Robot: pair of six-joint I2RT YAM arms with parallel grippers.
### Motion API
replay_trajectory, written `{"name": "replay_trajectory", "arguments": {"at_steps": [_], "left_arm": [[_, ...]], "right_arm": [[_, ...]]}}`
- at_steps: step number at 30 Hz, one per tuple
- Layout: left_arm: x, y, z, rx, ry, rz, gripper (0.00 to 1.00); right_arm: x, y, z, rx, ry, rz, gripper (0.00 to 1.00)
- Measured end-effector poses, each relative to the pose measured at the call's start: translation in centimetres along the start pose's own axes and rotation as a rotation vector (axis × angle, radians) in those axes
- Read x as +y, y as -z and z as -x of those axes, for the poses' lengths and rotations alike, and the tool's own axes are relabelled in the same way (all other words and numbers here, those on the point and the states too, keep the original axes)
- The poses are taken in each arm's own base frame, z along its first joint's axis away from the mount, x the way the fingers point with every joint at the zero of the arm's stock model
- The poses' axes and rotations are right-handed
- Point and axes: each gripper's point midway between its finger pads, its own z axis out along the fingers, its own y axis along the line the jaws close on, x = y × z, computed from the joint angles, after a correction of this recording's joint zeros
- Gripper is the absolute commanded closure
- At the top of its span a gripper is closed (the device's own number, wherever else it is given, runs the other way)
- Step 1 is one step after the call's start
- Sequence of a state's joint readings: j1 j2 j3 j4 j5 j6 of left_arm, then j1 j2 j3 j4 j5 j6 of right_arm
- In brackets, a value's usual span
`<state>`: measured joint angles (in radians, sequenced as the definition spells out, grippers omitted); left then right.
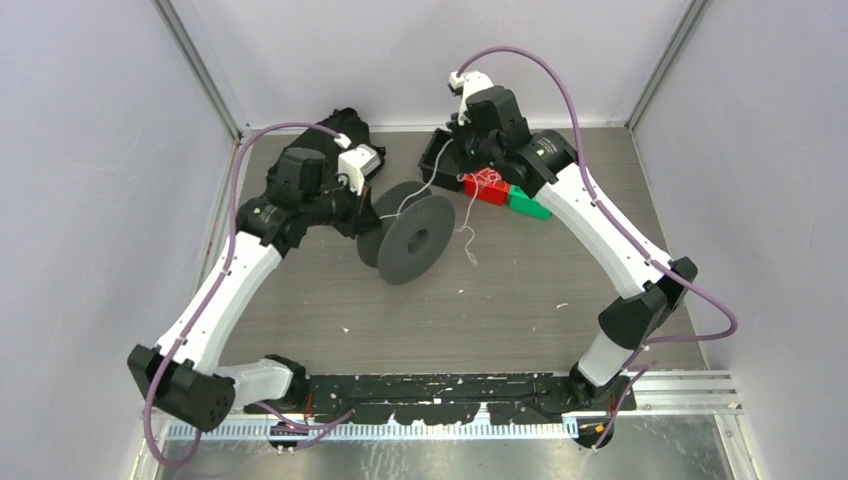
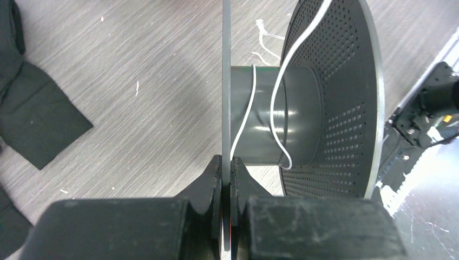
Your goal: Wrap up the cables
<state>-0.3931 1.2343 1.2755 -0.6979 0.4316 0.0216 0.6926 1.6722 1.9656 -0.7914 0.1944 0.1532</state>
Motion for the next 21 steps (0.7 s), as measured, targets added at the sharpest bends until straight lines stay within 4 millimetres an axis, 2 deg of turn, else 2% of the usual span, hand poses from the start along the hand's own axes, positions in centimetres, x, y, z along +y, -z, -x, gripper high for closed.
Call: {"name": "replay_trajectory", "arguments": {"at_steps": [3, 5, 8, 10, 14, 21], "left_arm": [[-1.6, 1.8, 1.2, -0.041, -0.034, -0.047, 1.00], [-2.6, 2.9, 2.4, -0.077, -0.053, -0.078, 1.00], [-3.5, 4.1, 4.1, -0.120, -0.072, -0.101, 1.00], [-3.8, 4.7, 4.8, -0.132, -0.077, -0.106, 1.00], [-4.2, 6.3, 6.4, -0.164, -0.076, -0.089, 1.00], [-4.8, 9.3, 10.4, -0.278, -0.065, -0.045, 1.00]], "right_arm": [[-1.6, -1.5, -3.0, 0.078, -0.017, -0.026, 0.99], [-1.8, -2.2, -5.2, 0.130, -0.027, -0.016, 0.94], [-1.6, -2.9, -8.2, 0.194, -0.049, 0.020, 0.73], [-1.3, -3.1, -9.5, 0.209, -0.082, 0.056, 0.57], [-0.9, -3.1, -10.8, 0.197, -0.162, 0.112, 0.38], [0.7, -4.0, -12.5, 0.169, -0.288, 0.198, 0.28]]}}
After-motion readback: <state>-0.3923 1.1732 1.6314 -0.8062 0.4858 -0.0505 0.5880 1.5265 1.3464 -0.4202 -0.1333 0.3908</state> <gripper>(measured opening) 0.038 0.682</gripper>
